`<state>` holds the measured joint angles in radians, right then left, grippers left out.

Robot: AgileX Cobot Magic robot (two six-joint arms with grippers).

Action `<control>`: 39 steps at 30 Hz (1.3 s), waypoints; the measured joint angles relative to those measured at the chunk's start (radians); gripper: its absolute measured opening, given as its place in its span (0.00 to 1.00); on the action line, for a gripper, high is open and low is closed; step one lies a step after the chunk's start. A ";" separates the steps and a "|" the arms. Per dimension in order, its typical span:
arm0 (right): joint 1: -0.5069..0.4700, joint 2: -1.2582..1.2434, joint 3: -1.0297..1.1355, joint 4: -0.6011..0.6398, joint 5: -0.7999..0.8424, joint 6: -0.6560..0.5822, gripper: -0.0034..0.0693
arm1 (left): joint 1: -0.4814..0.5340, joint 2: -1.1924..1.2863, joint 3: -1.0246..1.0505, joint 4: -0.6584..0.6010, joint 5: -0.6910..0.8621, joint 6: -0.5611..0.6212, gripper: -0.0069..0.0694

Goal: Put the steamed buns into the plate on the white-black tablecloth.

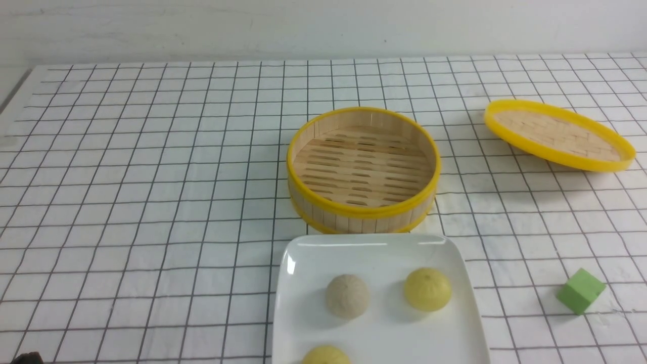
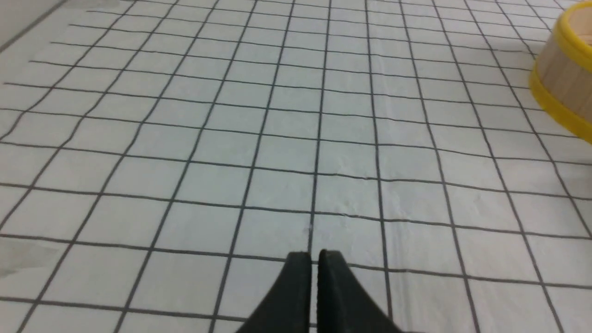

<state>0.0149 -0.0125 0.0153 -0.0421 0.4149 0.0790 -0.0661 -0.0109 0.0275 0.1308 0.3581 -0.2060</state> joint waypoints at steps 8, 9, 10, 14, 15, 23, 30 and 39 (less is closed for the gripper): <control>0.000 0.000 0.000 0.000 0.000 0.000 0.20 | -0.012 0.000 0.000 0.001 0.002 0.003 0.16; 0.000 0.000 0.000 0.000 0.000 0.000 0.20 | -0.012 0.000 0.000 0.001 0.002 0.003 0.16; -0.001 0.000 0.000 0.000 0.000 0.000 0.21 | -0.012 0.000 0.000 0.001 0.002 0.003 0.16; -0.001 0.000 0.000 0.000 0.000 0.000 0.21 | -0.012 0.000 0.000 0.002 0.004 0.003 0.17; -0.001 0.000 0.000 0.000 0.000 0.000 0.21 | -0.012 0.000 0.000 0.002 0.004 0.003 0.17; -0.001 0.000 0.000 0.000 0.000 0.000 0.23 | -0.012 0.000 -0.001 0.003 0.006 0.003 0.19; -0.001 0.000 0.000 0.000 -0.001 0.000 0.23 | -0.012 0.000 -0.001 0.011 0.008 0.003 0.19; -0.001 0.000 0.000 0.000 -0.001 0.000 0.24 | -0.012 0.000 -0.001 0.011 0.008 0.003 0.21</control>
<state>0.0139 -0.0125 0.0153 -0.0421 0.4141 0.0790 -0.0781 -0.0109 0.0266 0.1422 0.3663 -0.2032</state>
